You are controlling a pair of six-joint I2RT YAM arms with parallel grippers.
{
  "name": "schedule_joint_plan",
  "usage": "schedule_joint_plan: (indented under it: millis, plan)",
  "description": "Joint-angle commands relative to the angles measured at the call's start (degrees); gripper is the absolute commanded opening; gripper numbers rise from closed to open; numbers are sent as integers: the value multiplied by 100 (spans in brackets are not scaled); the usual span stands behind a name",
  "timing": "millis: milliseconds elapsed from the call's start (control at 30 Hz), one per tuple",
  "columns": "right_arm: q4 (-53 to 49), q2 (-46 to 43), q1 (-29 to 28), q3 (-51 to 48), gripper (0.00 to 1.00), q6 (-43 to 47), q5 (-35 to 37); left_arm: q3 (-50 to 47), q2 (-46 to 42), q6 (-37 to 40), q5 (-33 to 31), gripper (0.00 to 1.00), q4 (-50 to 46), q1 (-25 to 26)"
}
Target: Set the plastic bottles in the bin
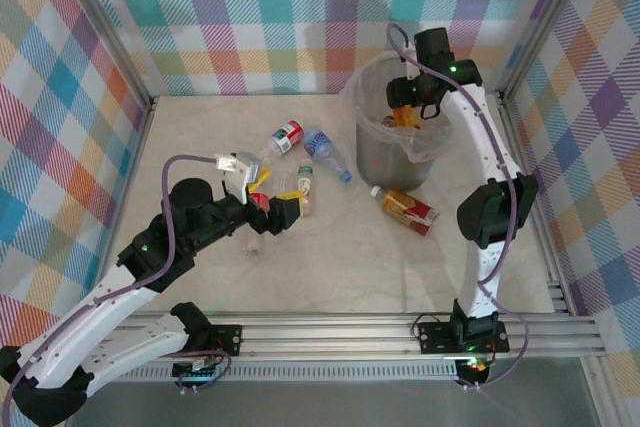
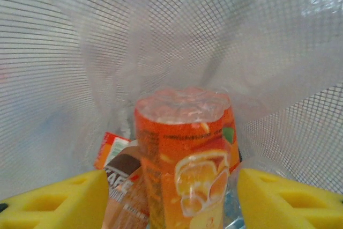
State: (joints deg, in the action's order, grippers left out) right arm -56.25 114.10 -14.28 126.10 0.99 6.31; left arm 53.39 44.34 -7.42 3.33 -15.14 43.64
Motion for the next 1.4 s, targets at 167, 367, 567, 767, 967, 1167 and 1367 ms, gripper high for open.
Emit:
schedule_joint_plan:
  millis: [167,367,567,767,967,1167,1367]
  plan:
    - [438,-1249,-26,-892,72,-222,-865,264,44,195,-303,100,-738,38]
    - [947,-2456,-48,-2147,75,-410,-1244,562,297,148,-958,100,-1795,38]
    - [1150,-3620,-224,-3320,78,-697,-1526,539,483,-461,-1463,100,-2272,31]
    - [1299,-4511,-389,-4325,83,-1119,-2259,823,1321,-967,-1385,100,-2532,4]
    - [1500,-5215,-409,-5261,89,-1362,-3082,1194,2423,-1527,-1098,98,-2504,-67]
    - [1715,-5658,-409,-6033,100,-1660,-3905,1792,3786,-1898,-956,90,-2658,-141]
    - [2124,-5767,-409,-6507,100,-2162,-4312,2240,5008,-1861,-1186,88,-2570,-297]
